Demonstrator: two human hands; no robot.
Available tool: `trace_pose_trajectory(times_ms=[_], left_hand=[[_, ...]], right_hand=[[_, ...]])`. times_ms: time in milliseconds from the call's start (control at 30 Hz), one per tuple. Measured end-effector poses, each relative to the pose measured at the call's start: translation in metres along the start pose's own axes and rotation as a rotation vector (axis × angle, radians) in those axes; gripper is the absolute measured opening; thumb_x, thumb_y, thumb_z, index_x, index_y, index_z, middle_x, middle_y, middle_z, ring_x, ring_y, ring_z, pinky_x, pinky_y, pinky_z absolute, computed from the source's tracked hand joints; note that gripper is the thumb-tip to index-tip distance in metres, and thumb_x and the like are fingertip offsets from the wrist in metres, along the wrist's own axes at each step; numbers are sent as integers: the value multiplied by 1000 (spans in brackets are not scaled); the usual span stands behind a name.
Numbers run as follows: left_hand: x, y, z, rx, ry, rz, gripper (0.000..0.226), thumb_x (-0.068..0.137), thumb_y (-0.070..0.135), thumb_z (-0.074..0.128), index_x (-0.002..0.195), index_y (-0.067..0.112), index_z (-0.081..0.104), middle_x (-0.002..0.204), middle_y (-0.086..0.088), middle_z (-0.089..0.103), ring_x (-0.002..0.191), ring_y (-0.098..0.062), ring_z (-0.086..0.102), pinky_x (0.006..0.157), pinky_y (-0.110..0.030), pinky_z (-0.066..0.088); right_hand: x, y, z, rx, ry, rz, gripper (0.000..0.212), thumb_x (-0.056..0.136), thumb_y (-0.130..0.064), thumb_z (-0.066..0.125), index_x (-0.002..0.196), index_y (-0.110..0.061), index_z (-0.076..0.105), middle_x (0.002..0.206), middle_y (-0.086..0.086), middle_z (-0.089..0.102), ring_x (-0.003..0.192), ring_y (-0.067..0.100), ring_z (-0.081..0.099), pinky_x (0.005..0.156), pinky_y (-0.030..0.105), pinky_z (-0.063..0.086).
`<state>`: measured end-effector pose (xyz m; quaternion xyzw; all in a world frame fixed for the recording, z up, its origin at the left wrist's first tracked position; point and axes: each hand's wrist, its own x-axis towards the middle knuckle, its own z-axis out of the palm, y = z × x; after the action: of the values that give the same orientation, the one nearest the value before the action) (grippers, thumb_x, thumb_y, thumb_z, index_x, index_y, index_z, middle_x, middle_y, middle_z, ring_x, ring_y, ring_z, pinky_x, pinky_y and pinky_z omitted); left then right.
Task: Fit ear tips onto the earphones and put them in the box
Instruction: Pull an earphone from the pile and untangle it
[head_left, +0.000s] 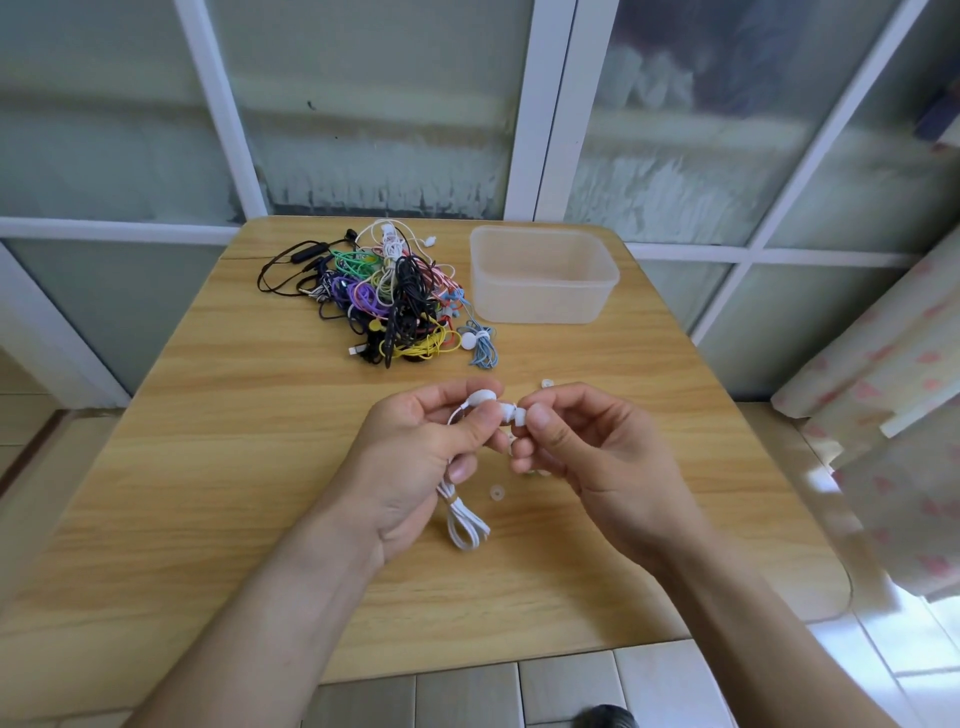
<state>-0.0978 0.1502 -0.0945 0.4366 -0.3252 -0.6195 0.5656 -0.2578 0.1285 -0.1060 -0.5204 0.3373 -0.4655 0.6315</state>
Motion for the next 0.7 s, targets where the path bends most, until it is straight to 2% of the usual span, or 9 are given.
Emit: trace_pose_trajectory(times_ms=[100,200,433,700], left_hand=[[1,-1,0,-74,15,-81,25,78,-4,63,103,-2,62,72,-9,65,56,-12,59,39,-17,28],[0,0,0,-115,12,-127,25,78,-5,61,103,-2,62,69,-7,64,55,-11,59,38,-16,27],[-1,-1,1,-45,41,-99,17,85,-8,59,101,-1,63,65,-6,63,54,-9,56,39,-16,27],[-2,-1,4,-93,89,-128,16,86,-8,57,99,-2,63,59,-7,60,46,-8,53,37,-15,27]], right_hand=[[-1,0,1,-79,4,-59,16,84,-12,64,92,1,65,77,18,69,65,21,66,66,28,56],[0,-1,0,-100,2,-84,15,83,-13,64,91,0,65,77,15,69,66,22,67,67,31,57],[0,1,2,-93,0,-93,16,83,-11,64,92,3,65,76,15,69,65,21,67,65,29,57],[0,5,7,-57,-5,-100,12,82,-10,64,89,0,66,69,9,69,59,19,64,60,25,54]])
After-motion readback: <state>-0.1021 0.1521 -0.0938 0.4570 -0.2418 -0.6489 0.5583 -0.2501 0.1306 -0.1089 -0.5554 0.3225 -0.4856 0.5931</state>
